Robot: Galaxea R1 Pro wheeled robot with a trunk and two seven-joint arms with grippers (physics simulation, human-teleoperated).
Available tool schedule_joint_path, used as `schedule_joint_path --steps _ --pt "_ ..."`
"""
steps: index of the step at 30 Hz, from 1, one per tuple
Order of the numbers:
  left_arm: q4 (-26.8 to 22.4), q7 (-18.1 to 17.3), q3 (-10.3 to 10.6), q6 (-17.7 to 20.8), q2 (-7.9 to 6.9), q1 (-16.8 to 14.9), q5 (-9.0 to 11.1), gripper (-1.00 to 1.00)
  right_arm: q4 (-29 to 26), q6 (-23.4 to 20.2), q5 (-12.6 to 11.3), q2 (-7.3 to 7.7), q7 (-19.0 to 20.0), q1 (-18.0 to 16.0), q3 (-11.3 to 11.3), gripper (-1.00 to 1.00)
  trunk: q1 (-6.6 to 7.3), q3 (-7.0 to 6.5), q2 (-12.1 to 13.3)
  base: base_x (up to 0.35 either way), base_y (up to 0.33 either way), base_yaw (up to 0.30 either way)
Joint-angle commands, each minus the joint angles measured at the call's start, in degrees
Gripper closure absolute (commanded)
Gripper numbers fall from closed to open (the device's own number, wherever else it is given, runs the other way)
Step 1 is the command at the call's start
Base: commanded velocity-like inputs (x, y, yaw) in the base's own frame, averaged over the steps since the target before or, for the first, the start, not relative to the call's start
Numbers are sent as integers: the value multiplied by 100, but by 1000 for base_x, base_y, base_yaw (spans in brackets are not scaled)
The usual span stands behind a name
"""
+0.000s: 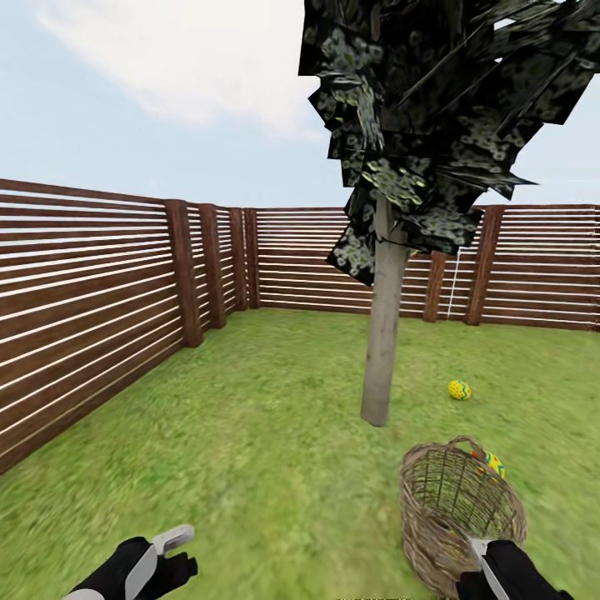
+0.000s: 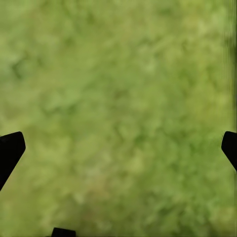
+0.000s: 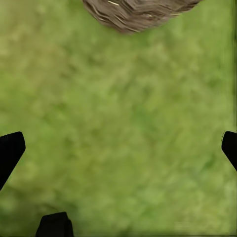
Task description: Take the three Easter eggs out of the wicker basket on the lawn in the garden, then place them on the lawn next to a single tree (choose any tree) so that all three eggs are next to the same tree and none are left in the basket.
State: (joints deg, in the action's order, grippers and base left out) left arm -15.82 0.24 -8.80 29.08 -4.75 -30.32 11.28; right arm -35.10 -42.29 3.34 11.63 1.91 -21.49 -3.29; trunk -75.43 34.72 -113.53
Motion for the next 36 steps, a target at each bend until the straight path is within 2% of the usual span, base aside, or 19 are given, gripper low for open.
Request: schedule_joint_path --steps 1,11,14,19,36 --pt "-10 3 -17 32 0 0 34 -100 -6 -25 35 -3 20 -4 -14 -100 1 7 -3 0 0 -258" --pt "-9 2 -17 20 20 0 32 -100 -6 -25 35 -3 20 -4 -19 -100 1 7 -3 66 -9 -256" --pt "36 2 -17 -139 64 0 27 -100 -6 -25 35 -3 20 -4 -22 -100 1 7 -3 249 -114 -174" --pt "139 3 -16 -379 117 0 19 -100 -6 -25 35 20 20 -4 -24 -100 1 7 -3 295 -119 -38" --pt "150 2 -25 -410 115 0 29 -100 -6 -34 21 21 20 -4 -23 -100 1 7 -3 306 -122 -1"
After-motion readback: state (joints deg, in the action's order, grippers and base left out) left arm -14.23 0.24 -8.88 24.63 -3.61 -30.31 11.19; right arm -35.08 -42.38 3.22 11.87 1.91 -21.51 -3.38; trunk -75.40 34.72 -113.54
